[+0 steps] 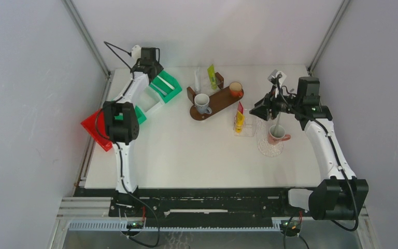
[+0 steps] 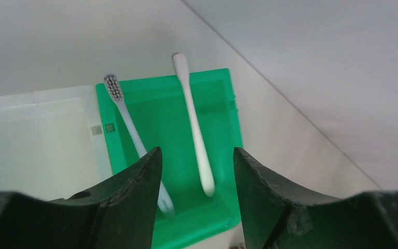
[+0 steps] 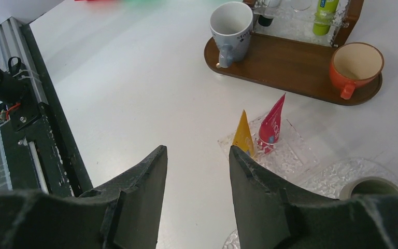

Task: Prepare toiletry sets of a toothbrush and toothpaste on the tray
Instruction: Place the toothbrush in the cup, then pick up the toothbrush from the storage box.

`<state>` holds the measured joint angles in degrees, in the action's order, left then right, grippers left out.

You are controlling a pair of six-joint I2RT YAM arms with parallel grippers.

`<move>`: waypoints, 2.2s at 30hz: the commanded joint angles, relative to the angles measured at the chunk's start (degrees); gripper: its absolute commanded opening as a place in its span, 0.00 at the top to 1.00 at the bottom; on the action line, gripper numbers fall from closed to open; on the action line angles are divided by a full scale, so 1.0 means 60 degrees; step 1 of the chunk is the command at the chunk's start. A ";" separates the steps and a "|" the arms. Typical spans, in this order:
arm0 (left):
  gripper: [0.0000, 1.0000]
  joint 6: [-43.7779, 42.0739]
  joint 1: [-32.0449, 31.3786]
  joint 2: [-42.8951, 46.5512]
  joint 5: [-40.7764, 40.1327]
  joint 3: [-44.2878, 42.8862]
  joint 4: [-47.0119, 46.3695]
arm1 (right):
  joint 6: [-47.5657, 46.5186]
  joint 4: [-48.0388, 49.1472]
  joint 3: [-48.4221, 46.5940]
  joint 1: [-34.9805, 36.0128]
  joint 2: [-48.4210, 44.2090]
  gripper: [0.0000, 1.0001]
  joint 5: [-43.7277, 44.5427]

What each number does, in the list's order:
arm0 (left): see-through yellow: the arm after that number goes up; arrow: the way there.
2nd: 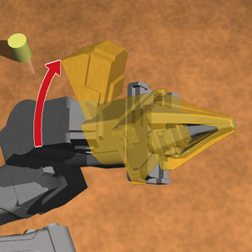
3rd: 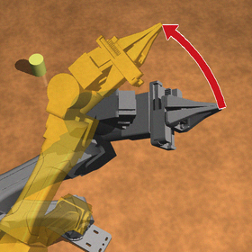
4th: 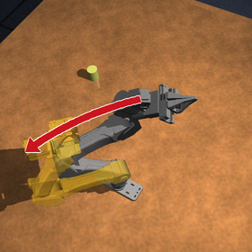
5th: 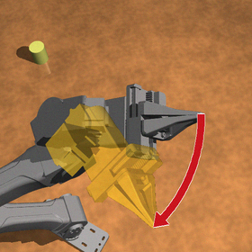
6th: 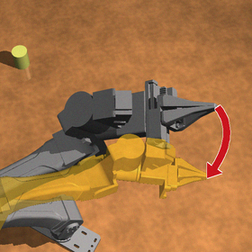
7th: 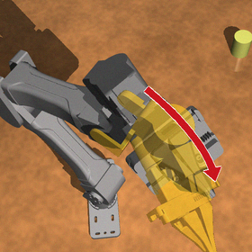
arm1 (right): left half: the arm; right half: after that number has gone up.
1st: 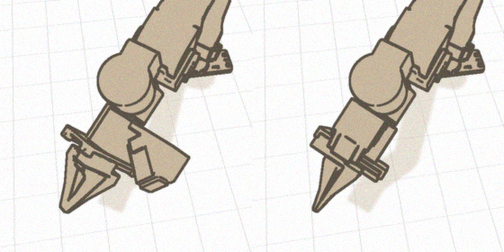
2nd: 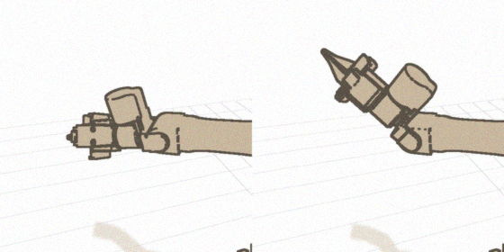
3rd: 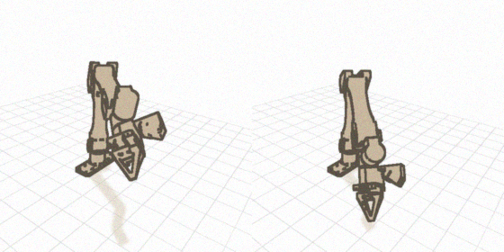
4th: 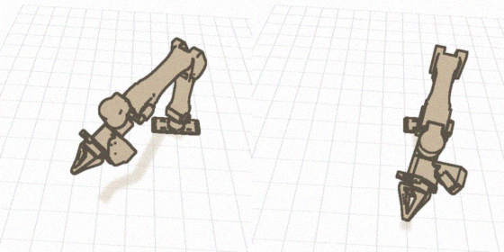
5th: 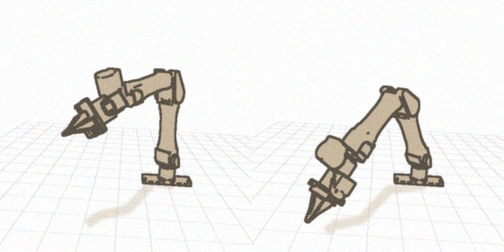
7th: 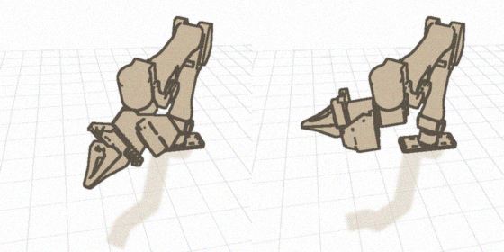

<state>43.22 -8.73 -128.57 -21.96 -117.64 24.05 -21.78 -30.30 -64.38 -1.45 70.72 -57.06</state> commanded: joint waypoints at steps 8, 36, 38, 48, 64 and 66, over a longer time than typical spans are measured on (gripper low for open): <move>0.45 0.0206 0.0219 -0.1046 0.1189 -0.1270 -0.0258 | -0.0177 0.0143 -0.0095 -0.0047 0.0151 0.45 0.0053; 0.69 0.1423 0.0785 -0.2770 0.2396 -0.2354 0.0438 | -0.0200 0.0081 -0.0095 -0.0108 0.0365 0.45 -0.0078; 0.76 0.1411 0.0782 -0.2757 0.2469 -0.2349 0.0443 | -0.0205 0.0072 -0.0095 -0.0107 0.0358 0.45 -0.0079; 1.00 0.0708 0.0770 -0.1561 0.2240 -0.1222 -0.0377 | -0.0201 0.0048 -0.0095 -0.0118 0.0372 0.45 -0.0130; 1.00 -0.1371 0.0591 0.2497 0.2359 0.4193 -0.5298 | -0.0215 0.0011 -0.0094 -0.0155 0.0290 0.45 -0.0497; 1.00 -0.1693 0.0596 0.3119 0.2865 0.5115 -0.6550 | -0.0239 -0.0010 -0.0095 -0.0167 0.0265 0.45 -0.0583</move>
<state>39.03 -4.80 -119.42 -8.97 -94.35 1.10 -22.44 -30.85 -64.38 -2.20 72.99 -58.17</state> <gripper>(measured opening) 0.058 0.553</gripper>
